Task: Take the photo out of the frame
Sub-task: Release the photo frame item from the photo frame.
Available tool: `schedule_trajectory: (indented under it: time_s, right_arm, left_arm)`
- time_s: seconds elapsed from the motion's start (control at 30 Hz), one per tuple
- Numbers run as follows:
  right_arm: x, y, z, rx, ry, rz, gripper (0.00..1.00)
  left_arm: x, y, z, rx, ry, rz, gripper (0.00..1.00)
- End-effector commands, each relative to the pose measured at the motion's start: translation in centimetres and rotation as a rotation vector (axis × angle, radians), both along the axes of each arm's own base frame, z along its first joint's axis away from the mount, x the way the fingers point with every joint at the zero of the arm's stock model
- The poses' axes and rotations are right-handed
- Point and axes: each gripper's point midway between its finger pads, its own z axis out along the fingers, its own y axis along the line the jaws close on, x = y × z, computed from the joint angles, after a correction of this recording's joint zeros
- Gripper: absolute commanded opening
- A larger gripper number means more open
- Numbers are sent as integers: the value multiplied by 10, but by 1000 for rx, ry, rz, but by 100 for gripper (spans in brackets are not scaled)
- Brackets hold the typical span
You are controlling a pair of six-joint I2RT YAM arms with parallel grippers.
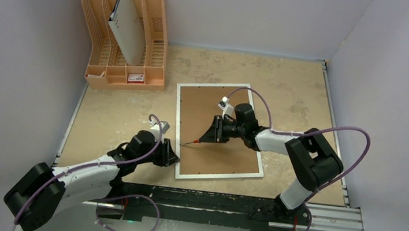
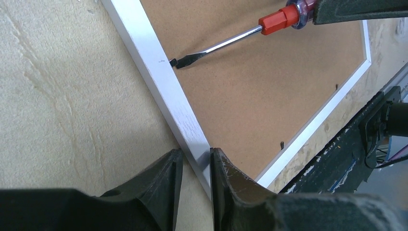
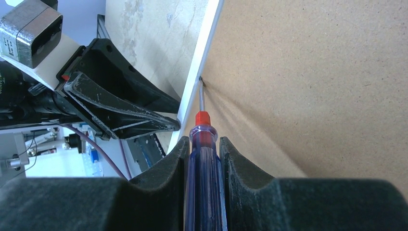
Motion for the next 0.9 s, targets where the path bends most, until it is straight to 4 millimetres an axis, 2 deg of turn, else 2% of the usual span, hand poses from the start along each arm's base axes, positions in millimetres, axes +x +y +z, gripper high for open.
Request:
schedule_trajectory:
  time_s: [0.0, 0.17, 0.33, 0.47, 0.67, 0.87]
  right_arm:
    - [3, 10, 3, 25, -10, 22, 0]
    - [2, 11, -2, 23, 2, 25, 0]
    - [1, 12, -3, 29, 9, 27, 0]
    - [0, 13, -4, 29, 9, 32, 0]
    - [-3, 15, -7, 33, 18, 42, 0]
    - [1, 19, -1, 17, -9, 47, 0]
  left_arm:
    - [-4, 11, -16, 62, 18, 10, 31]
    - [-5, 9, -15, 54, 18, 5, 36]
    - [-6, 10, -19, 56, 27, 8, 37]
    - [-7, 14, -26, 74, 53, 35, 34]
    - [-10, 22, -36, 94, 80, 74, 25]
    - [-9, 23, -37, 107, 81, 80, 19]
